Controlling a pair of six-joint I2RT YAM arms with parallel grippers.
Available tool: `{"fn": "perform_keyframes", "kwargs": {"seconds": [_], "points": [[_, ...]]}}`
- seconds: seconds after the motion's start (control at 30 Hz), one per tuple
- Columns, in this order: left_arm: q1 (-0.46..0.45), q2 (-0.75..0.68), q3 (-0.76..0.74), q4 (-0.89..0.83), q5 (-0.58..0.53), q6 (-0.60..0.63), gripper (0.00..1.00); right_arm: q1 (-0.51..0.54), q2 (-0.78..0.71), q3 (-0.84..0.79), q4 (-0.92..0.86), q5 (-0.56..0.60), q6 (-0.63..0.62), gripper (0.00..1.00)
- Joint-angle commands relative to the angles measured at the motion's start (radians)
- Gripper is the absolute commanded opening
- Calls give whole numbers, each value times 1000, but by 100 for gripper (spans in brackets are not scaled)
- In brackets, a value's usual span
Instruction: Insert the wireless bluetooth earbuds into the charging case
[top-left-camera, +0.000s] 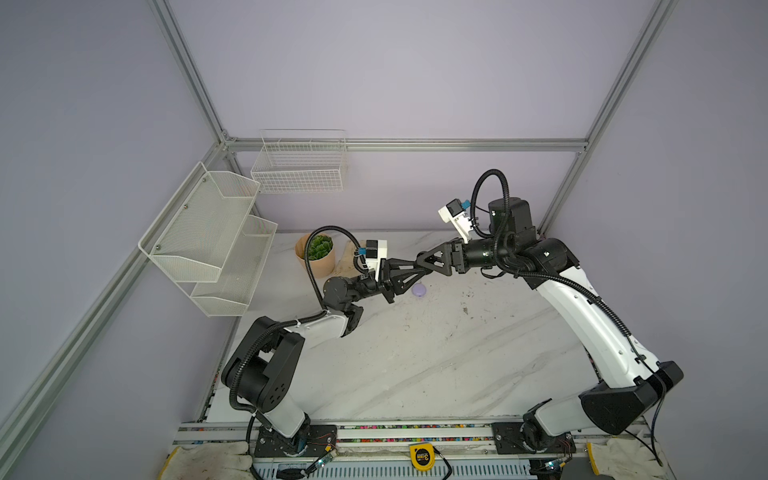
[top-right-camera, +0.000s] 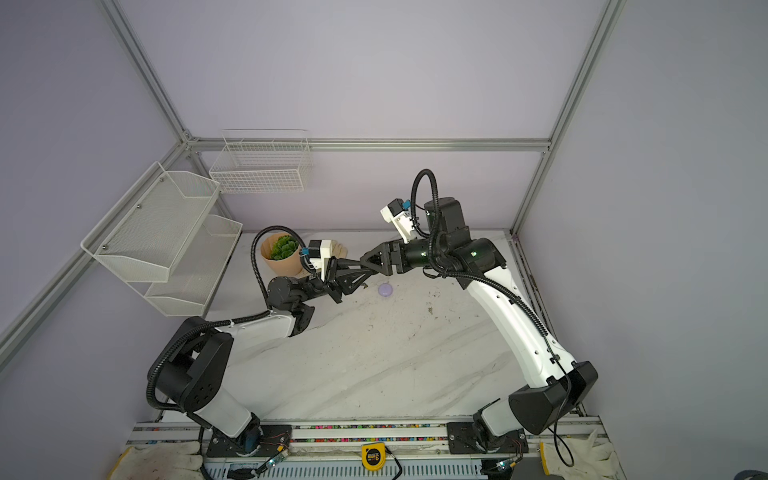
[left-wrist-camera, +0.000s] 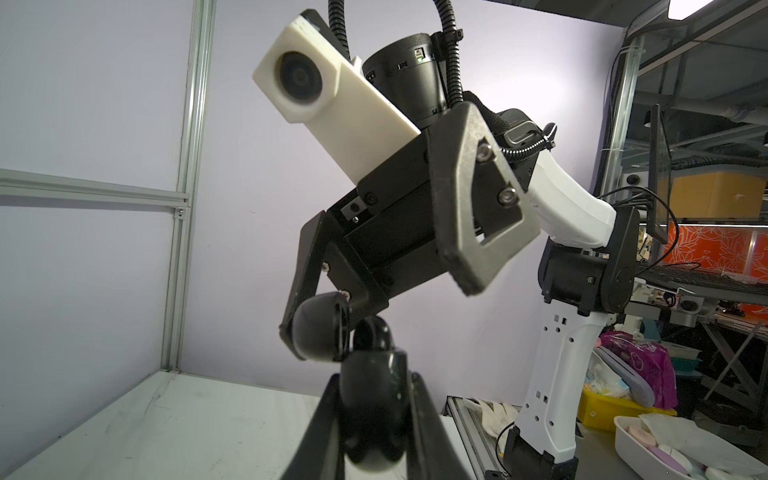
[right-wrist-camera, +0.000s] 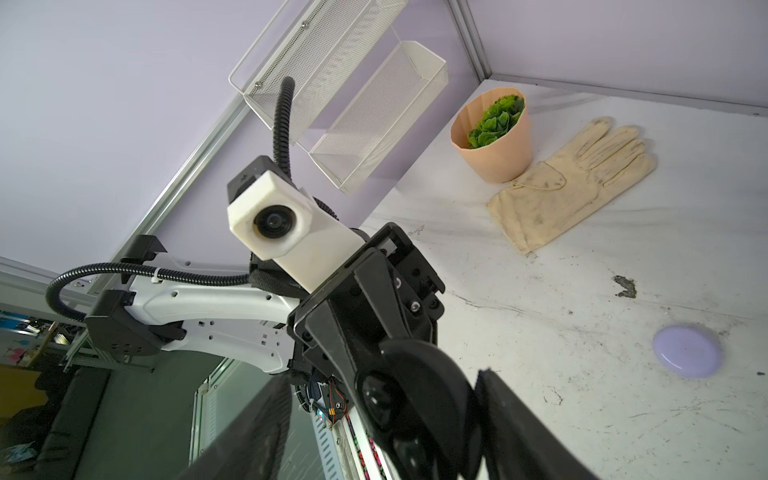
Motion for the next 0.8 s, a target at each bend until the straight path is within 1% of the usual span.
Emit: {"fn": "perform_keyframes", "kwargs": {"seconds": [0.0,0.17,0.37,0.47,0.57,0.67,0.77], "points": [[11,-18,0,48,-24,-7,0,4,-52,-7,44,-62,13,71],[14,-19,-9,50,-47,-14,0,3,-80,-58,103,-92,50,67],[24,-17,-27,48,-72,-19,0,4,-85,-108,119,-91,56,65],[25,-13,-38,50,-85,-24,0,4,-85,-128,121,-65,45,64],[30,-8,-49,49,-101,-46,0,4,-83,-133,121,-51,22,59],[39,-7,-72,49,-119,-60,0,5,-85,-132,134,-30,5,58],[43,-6,-80,49,-118,-81,0,3,-86,-152,154,-38,-12,54]]}}
